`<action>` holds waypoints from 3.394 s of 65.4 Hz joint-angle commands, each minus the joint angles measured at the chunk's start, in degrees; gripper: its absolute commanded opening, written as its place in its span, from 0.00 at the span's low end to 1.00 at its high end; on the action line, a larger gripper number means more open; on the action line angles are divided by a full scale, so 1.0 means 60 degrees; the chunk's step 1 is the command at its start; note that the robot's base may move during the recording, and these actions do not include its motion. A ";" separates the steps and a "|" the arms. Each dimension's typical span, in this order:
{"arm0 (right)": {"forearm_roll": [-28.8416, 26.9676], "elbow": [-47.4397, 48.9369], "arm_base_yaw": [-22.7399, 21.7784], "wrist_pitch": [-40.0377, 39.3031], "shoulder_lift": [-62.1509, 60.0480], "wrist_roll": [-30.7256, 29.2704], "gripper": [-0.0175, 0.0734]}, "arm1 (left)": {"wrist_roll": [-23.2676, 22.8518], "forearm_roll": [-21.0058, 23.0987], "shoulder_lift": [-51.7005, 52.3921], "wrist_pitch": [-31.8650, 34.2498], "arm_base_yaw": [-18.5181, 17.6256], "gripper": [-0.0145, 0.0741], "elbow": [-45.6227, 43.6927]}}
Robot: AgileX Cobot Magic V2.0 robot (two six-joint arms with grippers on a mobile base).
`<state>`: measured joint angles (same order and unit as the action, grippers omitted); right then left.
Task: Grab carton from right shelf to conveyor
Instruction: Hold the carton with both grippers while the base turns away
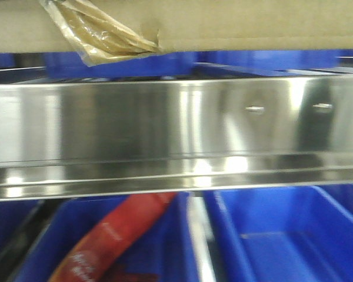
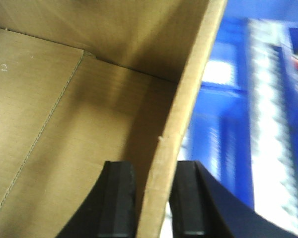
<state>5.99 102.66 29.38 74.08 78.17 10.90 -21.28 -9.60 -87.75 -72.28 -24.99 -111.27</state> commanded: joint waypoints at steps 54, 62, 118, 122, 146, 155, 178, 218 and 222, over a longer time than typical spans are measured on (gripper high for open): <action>-0.0267 -0.0011 -0.0007 -0.0686 -0.0074 -0.0258 0.12 | 0.0230 0.0732 0.0103 0.0387 -0.0187 0.14 -0.0023; -0.0267 -0.0011 -0.0007 -0.0686 -0.0074 -0.0258 0.12 | 0.0230 0.0732 0.0103 0.0387 -0.0169 0.14 -0.0023; -0.0267 -0.0011 -0.0007 -0.0686 -0.0074 -0.0258 0.12 | 0.0230 0.0618 0.0103 0.0387 -0.0169 0.14 -0.0023; -0.0267 -0.0011 -0.0007 -0.0686 -0.0074 -0.0258 0.12 | 0.0230 0.0546 0.0103 0.0387 -0.0169 0.14 -0.0023; -0.0267 -0.0011 -0.0007 -0.0686 -0.0074 -0.0258 0.12 | 0.0230 0.0228 0.0103 0.0387 -0.0169 0.14 -0.0023; -0.0267 -0.0011 -0.0007 -0.0686 -0.0074 -0.0258 0.12 | 0.0230 0.0214 0.0103 0.0387 -0.0169 0.14 -0.0023; -0.0267 -0.0011 -0.0007 -0.0686 -0.0074 -0.0258 0.12 | 0.0230 0.0214 0.0103 0.0387 -0.0169 0.14 -0.0023; -0.0267 -0.0011 -0.0007 -0.0686 -0.0074 -0.0258 0.12 | 0.0230 0.0214 0.0103 0.0387 -0.0169 0.14 -0.0023; -0.0267 -0.0011 -0.0007 -0.0686 -0.0074 -0.0258 0.12 | 0.0230 0.0214 0.0103 0.0387 -0.0169 0.14 -0.0023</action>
<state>5.99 102.64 29.38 73.63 78.17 10.90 -21.28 -10.97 -87.75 -72.18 -25.12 -111.27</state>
